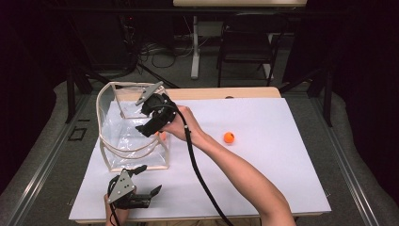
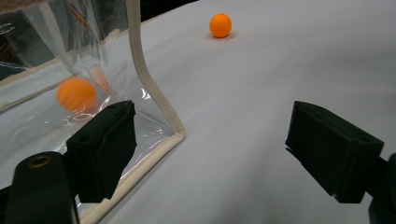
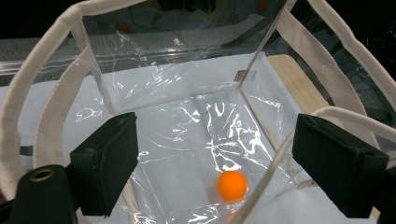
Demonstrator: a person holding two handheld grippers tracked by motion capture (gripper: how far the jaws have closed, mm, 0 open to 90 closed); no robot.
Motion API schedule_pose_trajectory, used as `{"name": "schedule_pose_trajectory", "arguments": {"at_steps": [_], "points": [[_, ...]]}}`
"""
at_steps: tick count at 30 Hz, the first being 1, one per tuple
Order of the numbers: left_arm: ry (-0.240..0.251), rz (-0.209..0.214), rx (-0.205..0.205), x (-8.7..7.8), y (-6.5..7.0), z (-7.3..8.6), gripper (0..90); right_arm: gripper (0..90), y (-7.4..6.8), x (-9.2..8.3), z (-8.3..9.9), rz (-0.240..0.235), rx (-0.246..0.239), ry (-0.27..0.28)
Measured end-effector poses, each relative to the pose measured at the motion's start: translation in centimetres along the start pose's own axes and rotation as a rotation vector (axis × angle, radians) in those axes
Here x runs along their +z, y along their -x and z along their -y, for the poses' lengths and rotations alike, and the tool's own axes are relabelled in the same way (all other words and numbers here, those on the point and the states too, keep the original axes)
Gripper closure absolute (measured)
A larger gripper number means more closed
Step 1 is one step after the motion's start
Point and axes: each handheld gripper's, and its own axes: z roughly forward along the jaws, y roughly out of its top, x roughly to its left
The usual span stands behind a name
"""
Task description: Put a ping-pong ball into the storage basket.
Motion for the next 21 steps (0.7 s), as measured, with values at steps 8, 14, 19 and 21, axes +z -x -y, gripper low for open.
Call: {"name": "schedule_pose_trajectory", "arguments": {"at_steps": [8,14,19,21], "points": [[0.002,0.003,-0.002,0.1,0.1,0.0,15.7,9.9,0.6,-1.5,0.6,-0.012,0.017,0.023],[0.000,0.001,-0.001,0.1,0.0,0.0,15.7,8.9,1.1,-2.4,1.3,-0.004,0.023,0.026],[-0.001,0.002,-0.004,0.1,0.0,0.0,15.7,8.7,1.7,-3.3,2.1,0.010,0.040,0.032],[-0.003,0.004,-0.003,0.2,0.0,0.0,15.7,8.7,1.8,-3.4,2.3,0.014,0.039,0.031]]}}
